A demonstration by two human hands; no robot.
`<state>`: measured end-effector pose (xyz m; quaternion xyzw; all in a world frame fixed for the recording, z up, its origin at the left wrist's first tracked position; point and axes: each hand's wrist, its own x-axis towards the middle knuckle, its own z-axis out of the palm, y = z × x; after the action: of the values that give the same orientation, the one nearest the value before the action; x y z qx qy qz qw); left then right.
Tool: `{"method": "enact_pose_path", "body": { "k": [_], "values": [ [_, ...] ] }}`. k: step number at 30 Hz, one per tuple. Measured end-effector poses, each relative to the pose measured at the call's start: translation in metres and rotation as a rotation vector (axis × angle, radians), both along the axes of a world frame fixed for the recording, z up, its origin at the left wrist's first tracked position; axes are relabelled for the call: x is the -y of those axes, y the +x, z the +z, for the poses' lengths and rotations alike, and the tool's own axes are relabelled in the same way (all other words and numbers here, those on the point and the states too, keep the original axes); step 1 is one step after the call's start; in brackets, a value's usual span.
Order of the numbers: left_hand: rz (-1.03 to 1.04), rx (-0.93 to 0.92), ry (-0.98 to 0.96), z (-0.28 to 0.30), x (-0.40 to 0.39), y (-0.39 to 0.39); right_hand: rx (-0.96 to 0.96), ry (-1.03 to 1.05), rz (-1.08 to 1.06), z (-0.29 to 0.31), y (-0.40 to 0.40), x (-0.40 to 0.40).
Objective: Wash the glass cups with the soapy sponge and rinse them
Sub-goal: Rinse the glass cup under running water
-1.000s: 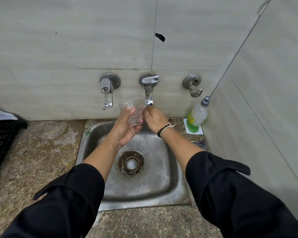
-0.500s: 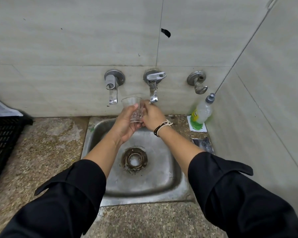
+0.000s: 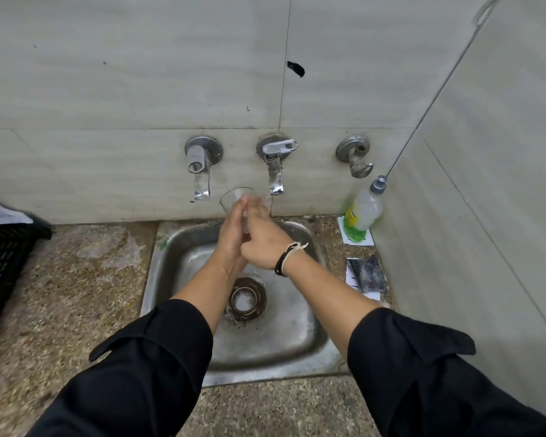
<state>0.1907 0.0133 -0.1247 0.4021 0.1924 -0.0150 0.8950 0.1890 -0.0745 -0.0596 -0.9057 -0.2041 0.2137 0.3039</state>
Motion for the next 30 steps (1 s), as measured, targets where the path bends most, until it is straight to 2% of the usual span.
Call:
{"method": "enact_pose_path", "body": {
  "k": [5, 10, 12, 13, 15, 17, 19, 22, 25, 30],
  "values": [
    [-0.025, 0.011, 0.104, -0.001, -0.001, 0.004, 0.001, -0.069, -0.114, -0.004, 0.012, 0.004],
    [0.009, -0.086, 0.099, -0.011, -0.011, 0.006, -0.056, 0.125, -0.073, -0.002, 0.001, 0.021],
    [-0.037, -0.086, 0.084, -0.015, -0.015, 0.003, -0.089, 0.253, -0.194, 0.005, 0.011, 0.044],
    [-0.064, -0.081, 0.082, -0.014, -0.016, 0.002, -0.02, 0.268, -0.282, 0.011, 0.017, 0.055],
    [-0.116, -0.069, 0.072, -0.01, -0.015, 0.0, 0.265, 0.244, -0.365, 0.032, 0.031, 0.068],
    [-0.147, -0.061, 0.069, -0.006, -0.011, 0.0, 0.454, 0.257, -0.271, 0.067, 0.043, 0.07],
    [-0.173, -0.071, 0.082, 0.0, -0.006, 0.0, 0.518, 0.135, -0.083, 0.097, 0.058, 0.063],
    [-0.199, -0.086, 0.094, 0.004, 0.002, 0.004, 0.585, -0.195, 0.119, 0.115, 0.068, 0.047],
    [-0.168, -0.092, 0.041, 0.01, 0.009, 0.005, 0.611, -0.28, 0.086, 0.114, 0.058, 0.04],
    [-0.049, -0.114, -0.028, 0.019, 0.014, 0.005, 0.584, -0.231, -0.076, 0.111, 0.034, 0.032]
  ]
}}
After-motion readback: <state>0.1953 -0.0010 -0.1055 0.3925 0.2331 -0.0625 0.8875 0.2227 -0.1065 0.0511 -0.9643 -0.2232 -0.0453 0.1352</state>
